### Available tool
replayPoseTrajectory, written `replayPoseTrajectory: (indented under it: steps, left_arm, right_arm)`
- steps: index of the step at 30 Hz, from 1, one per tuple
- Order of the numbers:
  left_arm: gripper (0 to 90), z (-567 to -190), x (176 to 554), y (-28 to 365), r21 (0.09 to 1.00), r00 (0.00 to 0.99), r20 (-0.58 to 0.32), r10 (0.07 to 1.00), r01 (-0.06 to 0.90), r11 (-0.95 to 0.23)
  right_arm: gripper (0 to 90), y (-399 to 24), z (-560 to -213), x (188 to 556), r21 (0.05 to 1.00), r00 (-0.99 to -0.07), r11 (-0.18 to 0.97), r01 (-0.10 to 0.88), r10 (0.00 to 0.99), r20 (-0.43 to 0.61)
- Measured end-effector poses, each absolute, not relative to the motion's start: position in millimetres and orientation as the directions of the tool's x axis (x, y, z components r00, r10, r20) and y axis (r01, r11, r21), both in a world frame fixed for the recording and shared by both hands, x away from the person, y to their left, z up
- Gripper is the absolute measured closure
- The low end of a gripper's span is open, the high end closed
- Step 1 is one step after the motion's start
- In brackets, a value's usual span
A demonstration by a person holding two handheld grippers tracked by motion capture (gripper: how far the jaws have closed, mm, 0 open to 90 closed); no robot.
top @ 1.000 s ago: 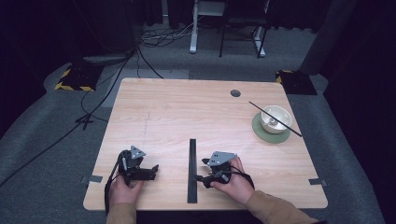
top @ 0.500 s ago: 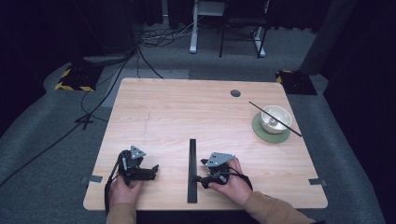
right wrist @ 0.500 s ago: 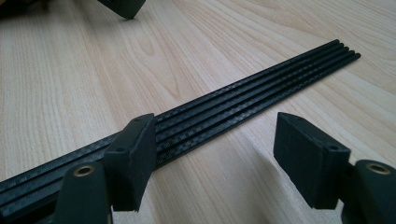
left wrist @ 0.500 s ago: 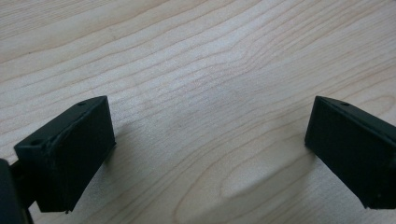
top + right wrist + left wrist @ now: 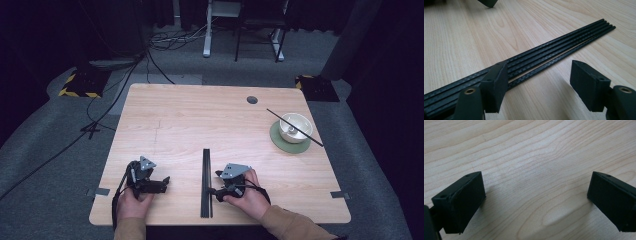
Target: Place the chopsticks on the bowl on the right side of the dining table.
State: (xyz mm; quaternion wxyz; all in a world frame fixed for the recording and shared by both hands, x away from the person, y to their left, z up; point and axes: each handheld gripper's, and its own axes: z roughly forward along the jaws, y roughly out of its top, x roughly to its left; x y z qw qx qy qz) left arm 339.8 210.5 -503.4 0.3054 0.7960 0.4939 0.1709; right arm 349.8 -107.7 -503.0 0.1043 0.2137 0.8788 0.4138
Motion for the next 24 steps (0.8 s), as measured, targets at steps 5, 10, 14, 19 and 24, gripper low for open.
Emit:
replayPoseTrajectory:
  steps: [5, 10, 14, 19, 24]
  left_arm:
    - [1.7, -503, 340, 210, 0.656, 0.453, -0.029, 0.891, 0.682, -0.325]
    - [1.7, -504, 340, 210, 0.656, 0.451, -0.028, 0.892, 0.682, -0.324]
    - [1.7, -504, 340, 210, 0.656, 0.451, -0.029, 0.892, 0.682, -0.324]
    - [1.7, -504, 340, 210, 0.656, 0.451, -0.029, 0.892, 0.682, -0.324]
    - [1.7, -504, 340, 210, 0.657, 0.452, -0.028, 0.892, 0.681, -0.324]
  right_arm:
    - [31.7, -112, -503, 351, 0.769, -0.875, 0.561, 0.307, 0.483, -0.004]
    - [32.2, -115, -503, 351, 0.768, -0.869, 0.556, 0.318, 0.495, 0.001]
    - [33.0, -119, -503, 352, 0.764, -0.855, 0.547, 0.342, 0.519, 0.011]
    - [33.7, -128, -504, 360, 0.764, -0.84, 0.543, 0.349, 0.542, -0.001]
    - [34.1, -134, -504, 364, 0.751, -0.838, 0.561, 0.348, 0.545, -0.019]
